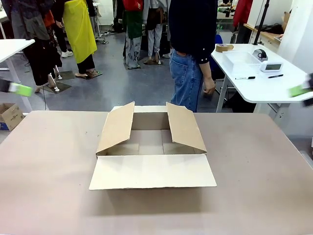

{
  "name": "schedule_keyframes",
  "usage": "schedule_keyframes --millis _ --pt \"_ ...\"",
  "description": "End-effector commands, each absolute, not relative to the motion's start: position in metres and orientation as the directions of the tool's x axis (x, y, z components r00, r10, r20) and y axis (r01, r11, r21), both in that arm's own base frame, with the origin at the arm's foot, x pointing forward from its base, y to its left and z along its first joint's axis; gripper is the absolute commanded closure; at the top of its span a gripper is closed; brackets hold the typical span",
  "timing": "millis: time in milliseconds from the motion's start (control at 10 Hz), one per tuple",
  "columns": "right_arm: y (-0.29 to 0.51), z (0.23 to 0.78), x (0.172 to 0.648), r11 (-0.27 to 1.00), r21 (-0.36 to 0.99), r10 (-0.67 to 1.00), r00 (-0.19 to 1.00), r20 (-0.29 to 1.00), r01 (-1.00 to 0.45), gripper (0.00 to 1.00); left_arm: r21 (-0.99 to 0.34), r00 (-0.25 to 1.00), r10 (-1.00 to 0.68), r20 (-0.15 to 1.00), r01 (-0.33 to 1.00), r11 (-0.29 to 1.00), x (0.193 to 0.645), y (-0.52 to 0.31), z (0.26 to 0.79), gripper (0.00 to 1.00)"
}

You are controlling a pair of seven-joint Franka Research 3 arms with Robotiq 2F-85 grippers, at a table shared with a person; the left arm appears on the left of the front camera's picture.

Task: Pack the gift set into the box.
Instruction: Place both hands on the side flaps of the Package Box and spread them outward.

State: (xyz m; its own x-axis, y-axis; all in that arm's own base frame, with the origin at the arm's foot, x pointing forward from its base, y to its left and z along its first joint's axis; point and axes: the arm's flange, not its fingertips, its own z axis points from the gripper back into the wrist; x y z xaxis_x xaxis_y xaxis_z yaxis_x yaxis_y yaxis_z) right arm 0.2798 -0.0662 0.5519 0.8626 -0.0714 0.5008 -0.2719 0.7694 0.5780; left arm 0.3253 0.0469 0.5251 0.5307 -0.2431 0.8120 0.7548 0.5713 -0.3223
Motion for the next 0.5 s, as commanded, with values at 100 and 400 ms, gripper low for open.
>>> schedule_keyframes --millis 100,400 --pt "-0.178 0.501 0.244 0.609 0.793 -0.501 0.773 0.389 -0.005 0.0 -0.716 0.681 0.272 0.68 0.538 0.445 0.293 0.132 0.434 0.0" --pt "-0.21 0.508 0.229 0.608 0.793 -0.515 0.78 0.356 0.04 0.0 -0.685 0.678 0.211 0.704 0.57 0.454 0.305 0.168 0.447 0.0"
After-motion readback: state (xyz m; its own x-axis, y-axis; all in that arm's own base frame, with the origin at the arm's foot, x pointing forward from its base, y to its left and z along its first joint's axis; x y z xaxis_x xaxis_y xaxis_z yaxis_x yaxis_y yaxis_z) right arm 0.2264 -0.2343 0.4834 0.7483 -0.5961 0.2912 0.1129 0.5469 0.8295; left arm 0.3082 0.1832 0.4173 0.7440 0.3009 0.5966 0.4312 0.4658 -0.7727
